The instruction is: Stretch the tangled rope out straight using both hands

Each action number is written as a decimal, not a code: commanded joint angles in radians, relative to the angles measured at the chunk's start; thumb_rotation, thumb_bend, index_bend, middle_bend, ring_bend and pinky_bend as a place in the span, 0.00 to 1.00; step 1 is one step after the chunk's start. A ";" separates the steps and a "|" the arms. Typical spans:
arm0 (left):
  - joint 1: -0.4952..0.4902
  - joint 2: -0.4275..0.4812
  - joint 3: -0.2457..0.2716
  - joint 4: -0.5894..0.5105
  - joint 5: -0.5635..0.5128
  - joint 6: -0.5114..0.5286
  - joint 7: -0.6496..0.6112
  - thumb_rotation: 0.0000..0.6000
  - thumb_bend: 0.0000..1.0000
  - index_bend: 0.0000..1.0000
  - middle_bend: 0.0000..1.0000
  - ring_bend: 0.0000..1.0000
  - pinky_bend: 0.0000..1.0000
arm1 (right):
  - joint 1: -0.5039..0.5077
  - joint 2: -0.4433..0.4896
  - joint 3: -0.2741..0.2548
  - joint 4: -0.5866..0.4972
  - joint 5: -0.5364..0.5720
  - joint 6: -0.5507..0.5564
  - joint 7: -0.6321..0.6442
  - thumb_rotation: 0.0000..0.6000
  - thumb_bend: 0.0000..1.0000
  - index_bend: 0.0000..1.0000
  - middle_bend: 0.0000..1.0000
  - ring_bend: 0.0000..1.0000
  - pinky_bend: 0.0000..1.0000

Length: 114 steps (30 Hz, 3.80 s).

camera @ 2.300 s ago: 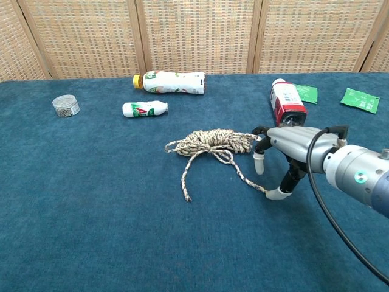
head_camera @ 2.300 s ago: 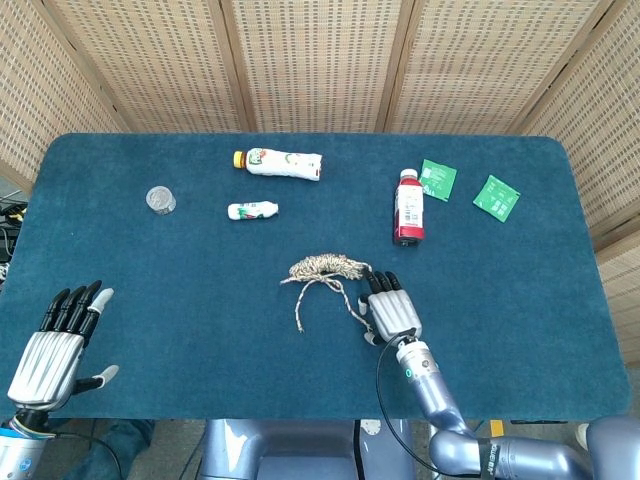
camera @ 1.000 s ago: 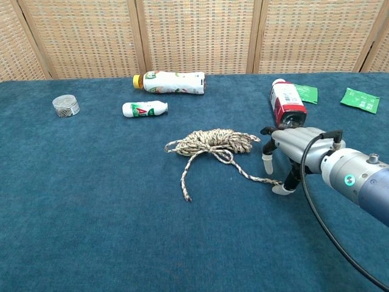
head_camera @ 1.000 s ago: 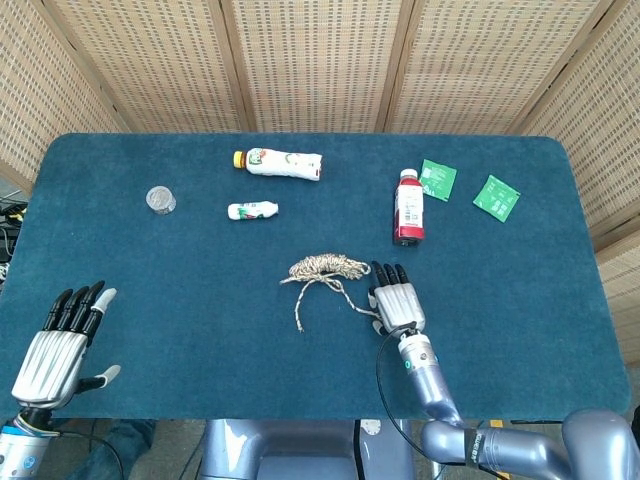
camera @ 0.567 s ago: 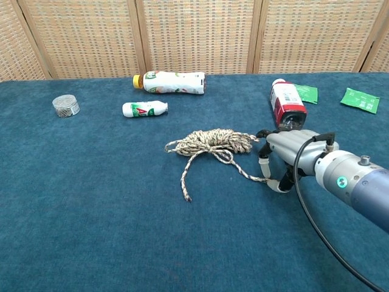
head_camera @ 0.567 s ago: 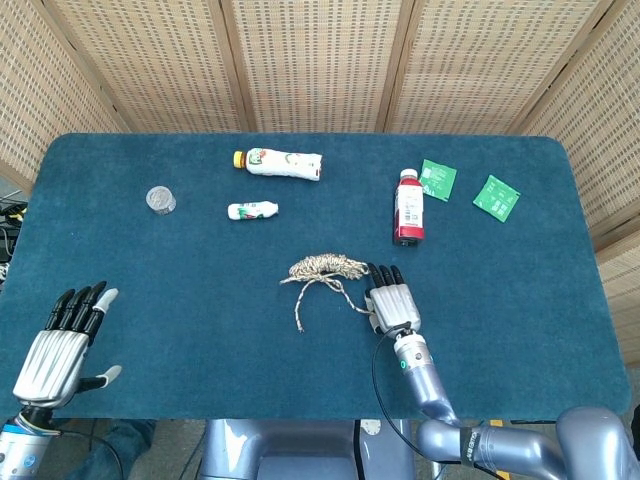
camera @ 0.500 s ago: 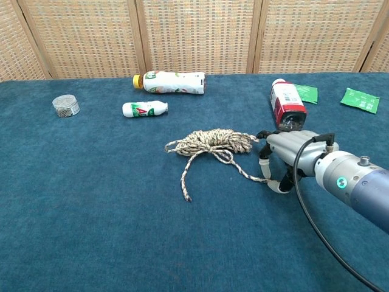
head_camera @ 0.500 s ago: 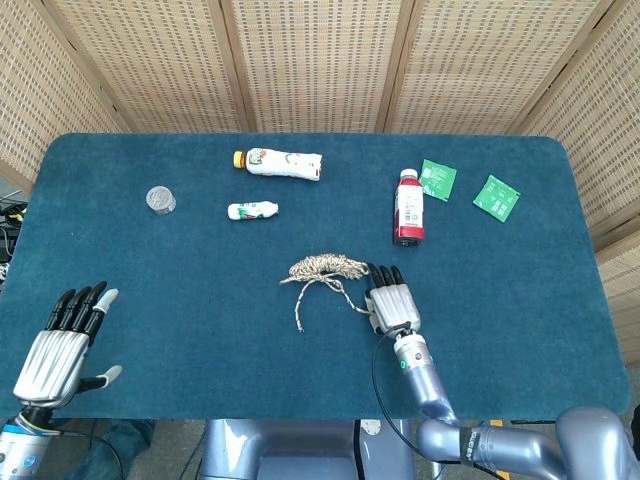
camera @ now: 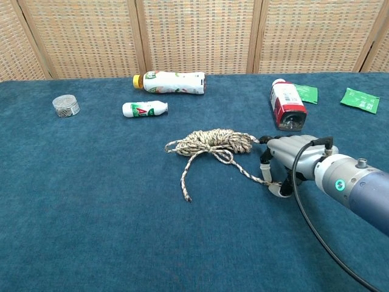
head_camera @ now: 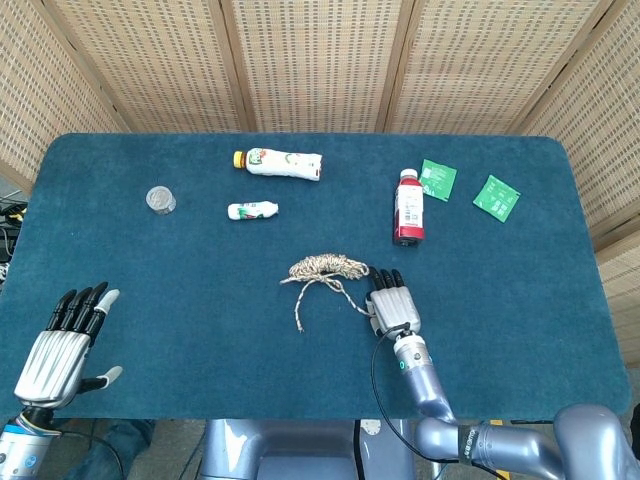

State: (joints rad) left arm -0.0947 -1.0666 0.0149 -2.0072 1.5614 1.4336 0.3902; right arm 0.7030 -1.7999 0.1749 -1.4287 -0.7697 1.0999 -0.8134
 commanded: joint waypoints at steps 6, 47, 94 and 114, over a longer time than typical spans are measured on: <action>-0.003 -0.003 0.001 0.000 -0.002 -0.006 0.007 1.00 0.00 0.00 0.00 0.00 0.00 | 0.000 -0.005 -0.008 0.019 -0.026 0.005 0.021 1.00 0.45 0.67 0.01 0.00 0.00; -0.734 -0.499 -0.170 0.582 0.145 -0.632 0.064 1.00 0.22 0.45 0.00 0.00 0.00 | 0.023 0.087 -0.006 0.016 -0.165 -0.041 0.106 1.00 0.50 0.69 0.03 0.00 0.00; -0.858 -0.759 -0.090 0.843 -0.005 -0.677 0.157 1.00 0.35 0.51 0.00 0.00 0.00 | 0.026 0.073 -0.009 0.068 -0.175 -0.074 0.178 1.00 0.50 0.68 0.03 0.00 0.00; -0.863 -0.755 -0.075 0.829 -0.049 -0.677 0.196 1.00 0.37 0.55 0.00 0.00 0.00 | 0.029 0.064 -0.007 0.071 -0.176 -0.075 0.179 1.00 0.50 0.68 0.03 0.00 0.00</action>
State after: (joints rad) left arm -0.9577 -1.8219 -0.0599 -1.1781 1.5125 0.7570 0.5862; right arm 0.7321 -1.7355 0.1681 -1.3574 -0.9461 1.0249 -0.6338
